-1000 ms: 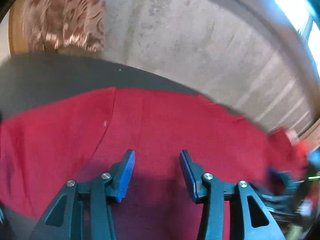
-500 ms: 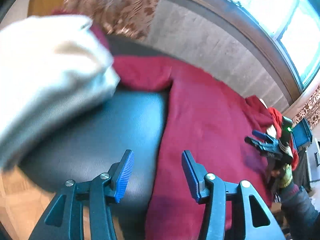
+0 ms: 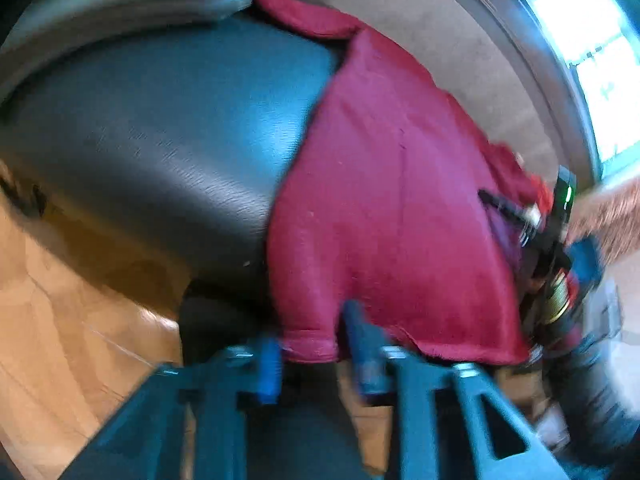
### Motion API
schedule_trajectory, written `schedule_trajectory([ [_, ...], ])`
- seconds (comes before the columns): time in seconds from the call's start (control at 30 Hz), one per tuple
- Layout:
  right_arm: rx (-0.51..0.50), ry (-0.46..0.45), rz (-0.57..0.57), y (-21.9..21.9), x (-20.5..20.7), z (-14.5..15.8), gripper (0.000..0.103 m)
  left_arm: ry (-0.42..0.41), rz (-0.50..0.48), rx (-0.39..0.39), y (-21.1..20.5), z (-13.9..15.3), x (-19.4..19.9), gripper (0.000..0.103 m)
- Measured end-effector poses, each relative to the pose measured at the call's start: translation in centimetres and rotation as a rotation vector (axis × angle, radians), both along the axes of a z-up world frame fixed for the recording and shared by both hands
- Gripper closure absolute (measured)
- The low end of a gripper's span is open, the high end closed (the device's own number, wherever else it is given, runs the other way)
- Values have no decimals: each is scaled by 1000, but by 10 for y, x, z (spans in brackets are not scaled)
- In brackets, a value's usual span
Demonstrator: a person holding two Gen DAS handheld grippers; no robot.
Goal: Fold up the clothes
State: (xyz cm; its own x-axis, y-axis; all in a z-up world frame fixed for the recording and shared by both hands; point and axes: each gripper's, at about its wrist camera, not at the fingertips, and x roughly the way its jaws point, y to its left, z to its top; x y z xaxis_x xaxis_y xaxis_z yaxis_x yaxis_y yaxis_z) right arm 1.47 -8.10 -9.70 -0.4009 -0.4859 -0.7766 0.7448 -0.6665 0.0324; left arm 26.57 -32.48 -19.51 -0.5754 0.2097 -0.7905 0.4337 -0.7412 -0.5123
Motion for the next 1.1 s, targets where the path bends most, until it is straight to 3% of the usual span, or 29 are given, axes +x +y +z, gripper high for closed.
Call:
schedule_trajectory([
  [0.2,-6,2,1,-3,-2,0,0,126,-17,-15,-7,52,25,93],
  [0.27,-10,2,2,-3,-3,-1,0,85,-23,-27,-9,48,31,93],
  [0.37,-11,3,2,-4,-4,-1,0,-66,-46,-67,-1,9,21,93],
  [0.43,-8,4,4,-4,-5,-1,0,-102,-23,-38,-1,-3,15,92],
  [0.53,-8,5,3,-4,-5,-2,0,-87,-28,-70,-1,15,16,83],
  [0.63,-8,5,2,-5,-5,-2,0,-90,-32,-111,-10,38,28,82],
  [0.73,1,11,1,-6,-4,-2,0,-127,17,-184,-24,48,38,82],
  [0.8,7,14,-1,-8,-2,-2,0,-88,96,-183,-43,60,37,81],
  [0.87,10,15,-1,-8,-2,-2,0,4,150,-183,-50,74,23,75],
  [0.93,12,14,0,-8,-2,-2,0,63,144,-205,-45,82,-6,72],
  [1.1,17,1,8,-7,-6,-1,0,157,33,-291,-21,93,-106,69],
])
